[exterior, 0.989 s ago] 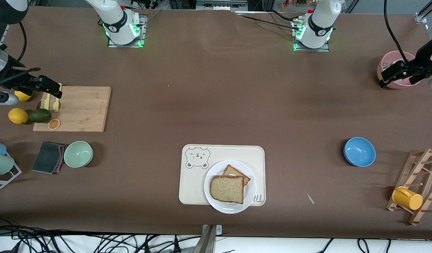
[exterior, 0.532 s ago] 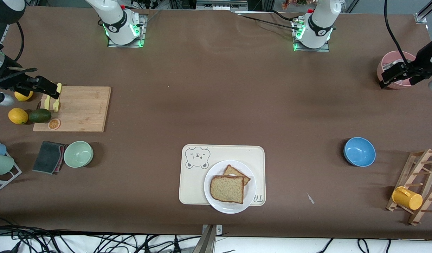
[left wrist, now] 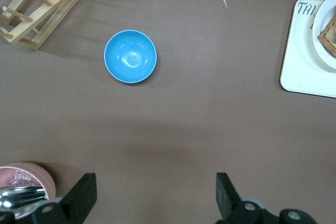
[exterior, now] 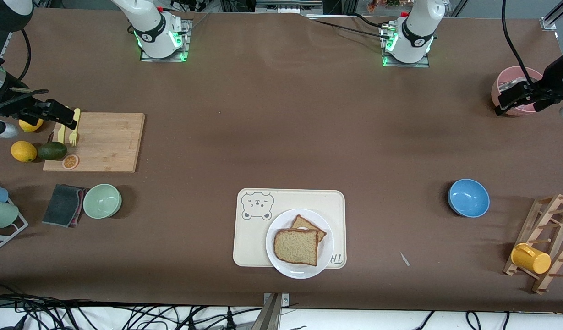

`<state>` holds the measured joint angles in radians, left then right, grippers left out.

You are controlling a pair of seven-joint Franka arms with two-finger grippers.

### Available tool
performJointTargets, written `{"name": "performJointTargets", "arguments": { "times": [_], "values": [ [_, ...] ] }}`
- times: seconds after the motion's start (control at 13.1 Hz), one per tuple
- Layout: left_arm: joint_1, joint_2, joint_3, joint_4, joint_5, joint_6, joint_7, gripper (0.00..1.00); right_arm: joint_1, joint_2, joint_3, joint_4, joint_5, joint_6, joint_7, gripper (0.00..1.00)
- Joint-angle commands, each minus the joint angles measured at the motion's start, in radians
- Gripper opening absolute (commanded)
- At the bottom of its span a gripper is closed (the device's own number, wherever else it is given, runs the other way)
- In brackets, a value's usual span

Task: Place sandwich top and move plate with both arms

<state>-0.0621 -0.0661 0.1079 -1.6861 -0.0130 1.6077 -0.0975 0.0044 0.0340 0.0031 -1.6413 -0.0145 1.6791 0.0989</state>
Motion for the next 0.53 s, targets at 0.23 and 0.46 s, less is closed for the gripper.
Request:
{"name": "performJointTargets", "arguments": {
  "times": [0.23, 0.46],
  "values": [
    [-0.013, 0.0, 0.01, 0.011, 0.024, -0.011, 0.001, 1.0, 0.006, 0.015, 0.011, 0.024, -0.025, -0.01, 0.001, 1.0],
    [-0.013, -0.001, 0.007, 0.011, 0.024, -0.014, -0.002, 1.0, 0.002, 0.015, 0.005, 0.026, -0.012, -0.01, -0.004, 1.0]
  ]
}}
